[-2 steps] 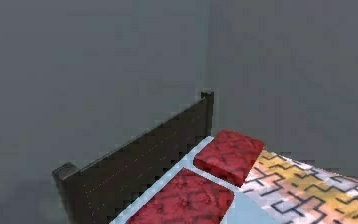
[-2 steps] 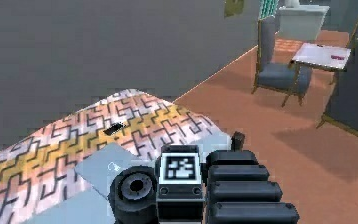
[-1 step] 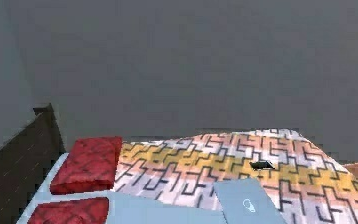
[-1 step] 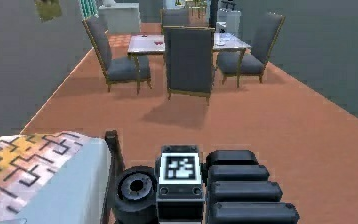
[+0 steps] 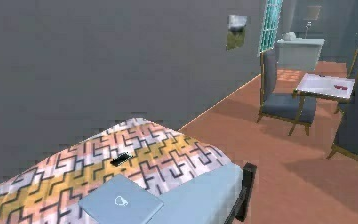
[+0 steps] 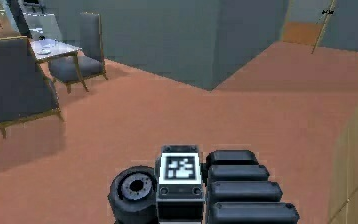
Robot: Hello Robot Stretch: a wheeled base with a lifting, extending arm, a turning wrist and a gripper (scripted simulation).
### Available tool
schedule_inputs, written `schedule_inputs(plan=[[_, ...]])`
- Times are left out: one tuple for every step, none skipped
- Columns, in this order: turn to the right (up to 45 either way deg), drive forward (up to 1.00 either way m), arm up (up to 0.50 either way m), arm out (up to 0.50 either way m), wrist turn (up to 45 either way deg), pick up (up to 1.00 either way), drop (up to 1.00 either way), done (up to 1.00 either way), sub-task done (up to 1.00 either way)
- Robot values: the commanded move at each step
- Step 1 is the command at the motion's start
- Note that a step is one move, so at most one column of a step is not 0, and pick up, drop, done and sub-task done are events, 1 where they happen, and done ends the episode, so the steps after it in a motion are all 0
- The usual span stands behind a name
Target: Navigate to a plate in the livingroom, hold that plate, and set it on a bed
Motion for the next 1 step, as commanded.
schedule_inputs(plan=[[6.0, 0.00, 0.00, 0.00, 0.0, 0.00, 0.00, 0.00, 0.00]])
